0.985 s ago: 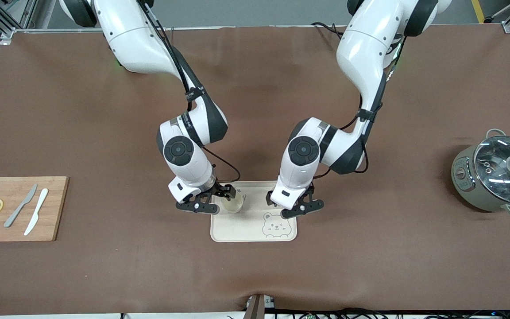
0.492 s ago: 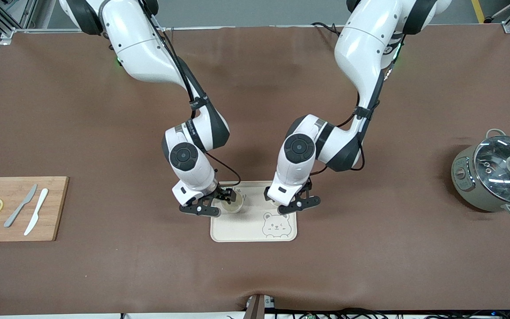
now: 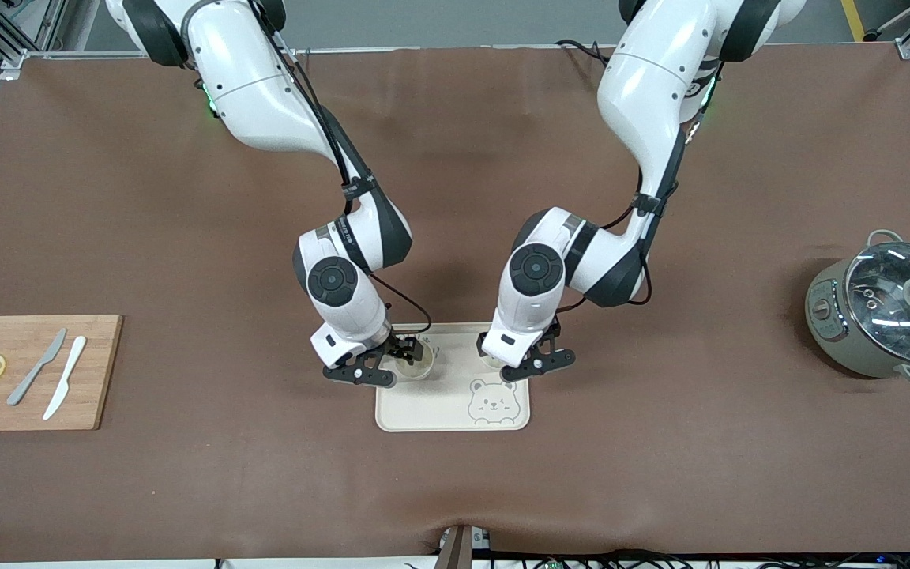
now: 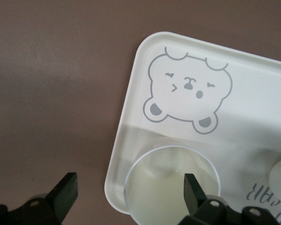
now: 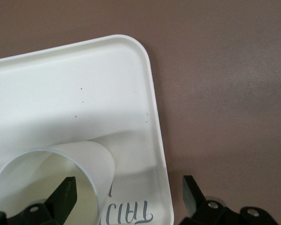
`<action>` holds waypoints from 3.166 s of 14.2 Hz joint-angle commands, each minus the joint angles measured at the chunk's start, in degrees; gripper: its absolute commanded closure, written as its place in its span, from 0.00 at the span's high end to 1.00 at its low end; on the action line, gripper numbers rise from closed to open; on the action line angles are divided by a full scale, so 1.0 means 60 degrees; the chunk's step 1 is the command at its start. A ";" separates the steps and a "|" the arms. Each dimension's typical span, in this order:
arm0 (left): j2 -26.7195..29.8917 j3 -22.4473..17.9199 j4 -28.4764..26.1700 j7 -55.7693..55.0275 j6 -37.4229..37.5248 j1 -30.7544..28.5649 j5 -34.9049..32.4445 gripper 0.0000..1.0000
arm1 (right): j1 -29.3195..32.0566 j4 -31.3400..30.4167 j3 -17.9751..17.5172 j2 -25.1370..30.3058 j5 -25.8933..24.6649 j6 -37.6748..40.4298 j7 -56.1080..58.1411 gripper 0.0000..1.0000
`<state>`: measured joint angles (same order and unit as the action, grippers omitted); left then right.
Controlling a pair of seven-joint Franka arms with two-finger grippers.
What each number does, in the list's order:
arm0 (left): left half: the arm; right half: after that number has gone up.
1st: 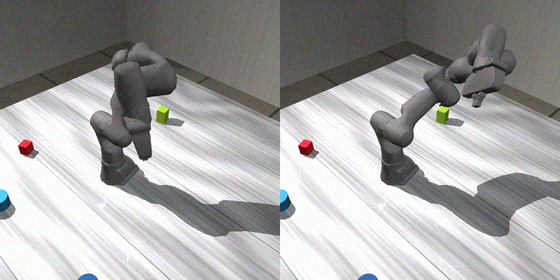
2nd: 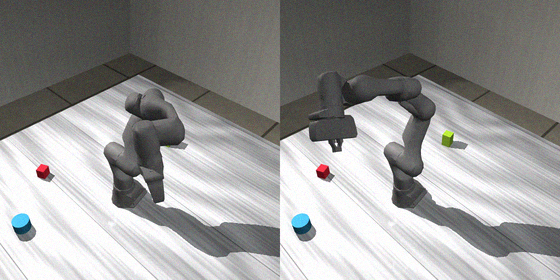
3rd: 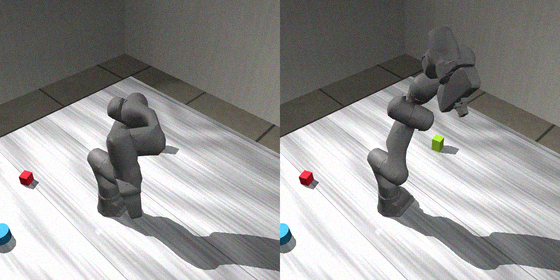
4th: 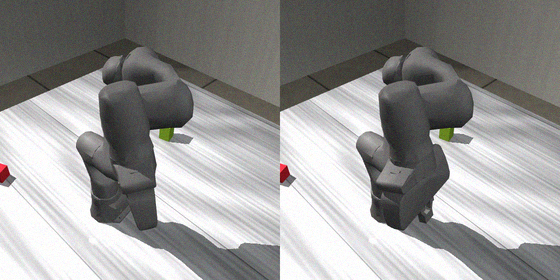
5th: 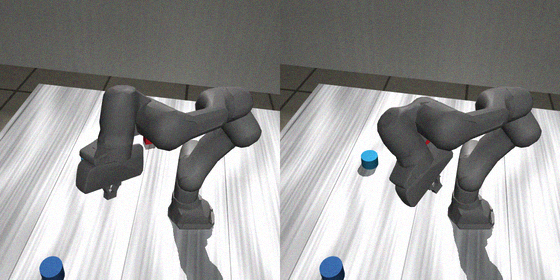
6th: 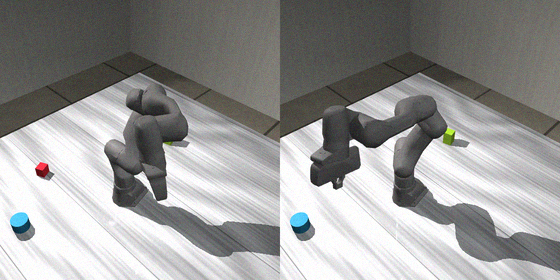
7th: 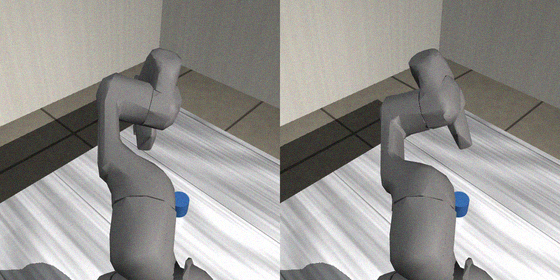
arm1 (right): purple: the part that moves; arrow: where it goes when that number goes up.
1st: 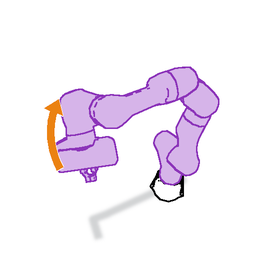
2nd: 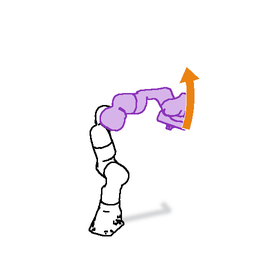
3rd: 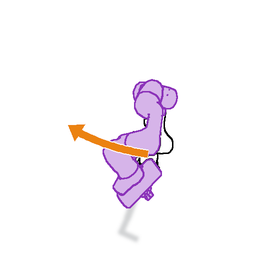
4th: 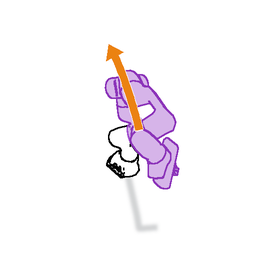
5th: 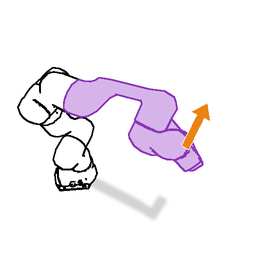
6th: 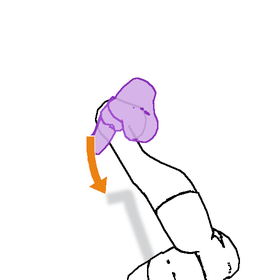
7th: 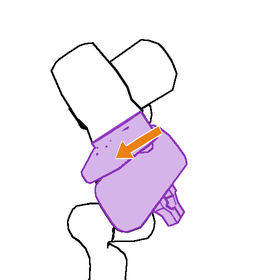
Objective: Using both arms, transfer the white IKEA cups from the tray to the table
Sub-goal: 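Close the left gripper and the right gripper around the white cups, then lift the cups off the tray and carry them apart with both grippers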
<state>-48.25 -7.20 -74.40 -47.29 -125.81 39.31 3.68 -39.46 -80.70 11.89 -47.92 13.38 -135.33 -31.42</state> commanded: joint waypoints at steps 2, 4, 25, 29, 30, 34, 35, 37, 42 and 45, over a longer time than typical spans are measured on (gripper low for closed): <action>-0.0073 -0.0015 -0.0067 -0.0086 -0.0066 0.0040 -0.0131 1.00 | -0.0220 0.0179 0.0099 -0.0099 0.0230 -0.0003 -0.0183 0.74; -0.0337 -0.0030 -0.0066 -0.0087 -0.0445 0.0040 -0.0203 1.00 | -0.0235 0.0179 0.0099 -0.0099 0.0245 -0.0003 -0.0183 0.65; 0.1122 -0.0016 -0.0328 0.0073 0.0970 -0.0340 -0.0658 0.00 | 0.0422 0.1204 -0.0106 0.0427 0.0128 0.2075 -0.0200 0.00; 0.4400 0.0029 -0.4113 0.2017 0.0581 -0.0896 -0.0599 0.00 | 0.1271 0.1116 -0.0121 0.1481 0.0099 0.3375 0.1497 0.00; 0.5177 0.0029 -0.5110 0.2472 0.0143 -0.1115 -0.0585 0.00 | 0.1534 0.1087 -0.0106 0.1700 0.0084 0.3830 0.1893 0.00; 0.7858 0.0043 -0.8684 0.4872 -0.1305 -0.2285 -0.0526 0.00 | 0.2006 -0.0009 0.0215 0.2770 -0.0645 0.4187 0.3285 0.00; 0.8590 0.0043 -0.9898 0.5691 -0.2211 -0.2652 -0.0482 0.00 | 0.2035 -0.0273 0.0245 0.2975 -0.1055 0.4201 0.3549 0.00; 0.9197 0.0043 -1.1209 0.7230 -0.2849 -0.3341 -0.0380 0.00 | 0.2399 -0.0727 0.0245 0.3356 -0.1322 0.4201 0.4062 0.00; 0.9316 0.0029 -1.2648 0.8890 -0.4400 -0.4149 -0.0379 0.00 | 0.3893 -0.1826 0.0245 0.3899 -0.1322 0.3749 0.6872 0.00; 0.9140 0.0029 -1.2970 0.9594 -0.4679 -0.4646 -0.0379 0.00 | 0.5005 -0.2106 0.0231 0.3856 -0.1308 0.3192 0.8848 0.00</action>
<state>6.22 -7.59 -150.40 6.98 -151.76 13.79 0.88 -13.36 -90.12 14.50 -26.97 5.97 -114.06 15.13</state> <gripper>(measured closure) 0.960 0.965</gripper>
